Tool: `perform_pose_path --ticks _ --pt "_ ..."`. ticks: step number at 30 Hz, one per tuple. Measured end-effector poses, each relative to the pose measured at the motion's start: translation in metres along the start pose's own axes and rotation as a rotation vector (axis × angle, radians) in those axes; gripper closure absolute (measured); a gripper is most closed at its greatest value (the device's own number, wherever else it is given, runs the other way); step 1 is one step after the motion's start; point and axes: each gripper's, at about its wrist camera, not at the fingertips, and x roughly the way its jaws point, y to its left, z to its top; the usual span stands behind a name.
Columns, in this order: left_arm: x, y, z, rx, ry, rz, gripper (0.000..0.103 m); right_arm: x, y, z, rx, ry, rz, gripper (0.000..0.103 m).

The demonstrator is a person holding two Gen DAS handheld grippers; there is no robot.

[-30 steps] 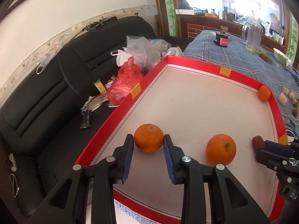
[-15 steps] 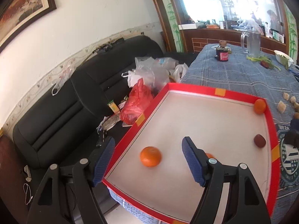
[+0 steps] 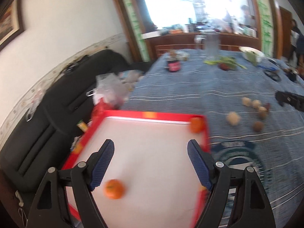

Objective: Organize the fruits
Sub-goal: 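Move the left tool back to the table while the right gripper grasps another red date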

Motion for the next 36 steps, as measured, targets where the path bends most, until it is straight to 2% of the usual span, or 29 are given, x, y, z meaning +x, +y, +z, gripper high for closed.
perform_pose_path --ticks 3,6,9,12,15,26,30,32,36 --pt "0.004 -0.032 0.0 0.049 0.018 -0.036 0.023 0.003 -0.041 -0.005 0.088 -0.01 -0.038 0.043" --pt "0.013 -0.056 0.0 0.081 0.047 -0.046 0.024 0.009 -0.072 -0.005 0.171 0.045 -0.085 0.043" --pt "0.019 -0.075 0.001 0.092 0.07 -0.06 0.024 0.006 -0.087 -0.002 0.219 0.054 -0.105 0.043" --pt "0.022 -0.093 0.001 0.108 0.085 -0.082 0.024 0.005 -0.095 -0.001 0.262 0.067 -0.086 0.043" --pt "0.024 -0.108 0.0 0.139 0.093 -0.106 0.024 0.006 -0.098 -0.003 0.268 0.078 -0.096 0.043" --pt "0.03 -0.105 -0.005 0.127 0.116 -0.163 0.024 0.004 -0.15 -0.005 0.459 0.036 -0.064 0.043" --pt "0.029 -0.102 -0.006 0.114 0.12 -0.18 0.024 0.014 -0.139 -0.003 0.4 0.025 -0.078 0.051" --pt "0.027 -0.103 -0.006 0.114 0.114 -0.19 0.024 0.021 -0.132 -0.001 0.358 0.028 -0.084 0.059" --pt "0.025 -0.107 -0.008 0.123 0.114 -0.212 0.024 0.041 -0.122 -0.003 0.27 0.058 -0.155 0.064"
